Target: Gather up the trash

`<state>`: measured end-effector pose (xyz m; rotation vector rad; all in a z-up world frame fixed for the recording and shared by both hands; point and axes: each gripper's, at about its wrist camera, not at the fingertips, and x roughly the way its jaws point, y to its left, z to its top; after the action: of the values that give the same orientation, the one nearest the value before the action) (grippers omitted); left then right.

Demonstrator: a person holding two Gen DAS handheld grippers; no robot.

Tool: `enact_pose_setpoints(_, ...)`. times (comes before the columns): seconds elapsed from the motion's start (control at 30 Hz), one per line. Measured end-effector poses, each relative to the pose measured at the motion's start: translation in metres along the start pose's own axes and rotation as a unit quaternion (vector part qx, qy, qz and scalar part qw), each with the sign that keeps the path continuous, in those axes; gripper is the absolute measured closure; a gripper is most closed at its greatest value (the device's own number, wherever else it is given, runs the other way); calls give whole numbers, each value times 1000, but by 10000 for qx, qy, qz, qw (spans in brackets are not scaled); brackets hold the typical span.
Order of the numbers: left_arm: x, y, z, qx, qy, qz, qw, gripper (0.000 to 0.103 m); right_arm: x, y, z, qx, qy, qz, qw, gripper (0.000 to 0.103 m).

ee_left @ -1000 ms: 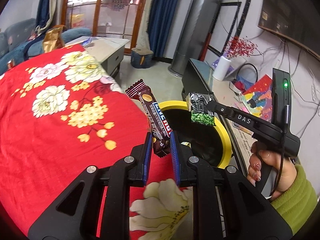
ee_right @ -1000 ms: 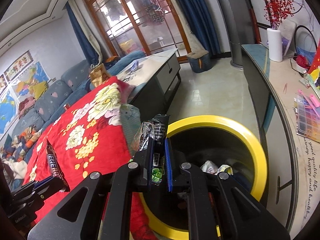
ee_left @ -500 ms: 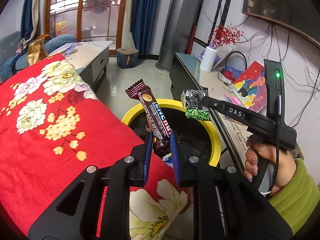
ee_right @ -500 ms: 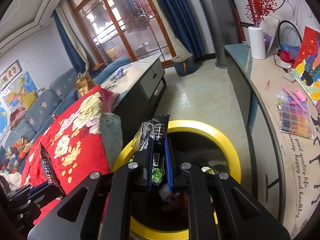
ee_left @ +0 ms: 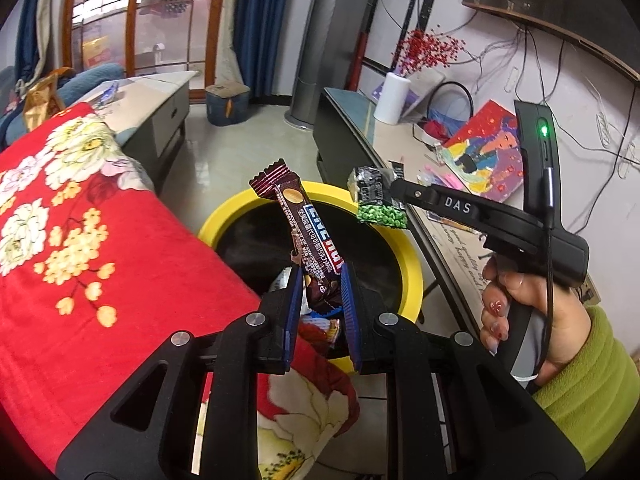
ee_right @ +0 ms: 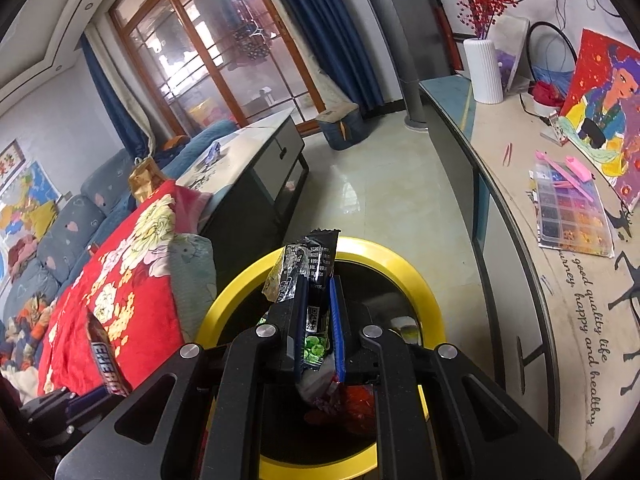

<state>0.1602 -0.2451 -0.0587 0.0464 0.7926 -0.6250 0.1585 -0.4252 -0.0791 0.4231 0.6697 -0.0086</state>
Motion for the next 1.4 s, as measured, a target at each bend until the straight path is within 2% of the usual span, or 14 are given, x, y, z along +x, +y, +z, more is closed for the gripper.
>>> enact_pose_setpoints(0.47,32,3,-1,-76,338,-250,9991,88,10,-14,-8,204,182,-29,9996,89)
enact_pose_setpoints(0.57,33,6,0,-118,330,-215,9992,77,10,-13,-9,202,207,-35,9996,87)
enact_pose_setpoints(0.63,32,7,0,-146,313,-195,9992,64,10,-14,-9,201,211,-36,9996,86)
enact_pose_setpoints(0.73,29,10,0,-223,296,-140,9992,53,10,-13,-10,185,221,-47,9996,85)
enact_pose_setpoints(0.87,25,15,2,-339,267,-70,9990,43,8,-10,-14,117,239,-56,9996,75)
enact_pose_setpoints(0.93,22,18,2,-389,256,-38,9989,32,6,-8,-15,67,247,-40,9997,73)
enact_pose_setpoints(1.03,17,21,2,-472,227,7,9986,23,3,-5,-14,18,223,-58,9997,66)
enact_pose_setpoints(1.13,10,26,2,-549,161,92,9983,18,-2,-2,-13,-49,192,-80,9998,61)
enact_pose_setpoints(1.23,5,30,1,-617,132,186,9978,14,-7,1,-14,-103,170,-92,9998,49)
enact_pose_setpoints(1.3,1,34,1,-636,115,224,9977,11,-11,5,-15,-188,155,-113,9996,46)
enact_pose_setpoints(1.4,-6,38,0,-697,82,306,9971,11,-17,11,-18,-267,140,-132,9995,36)
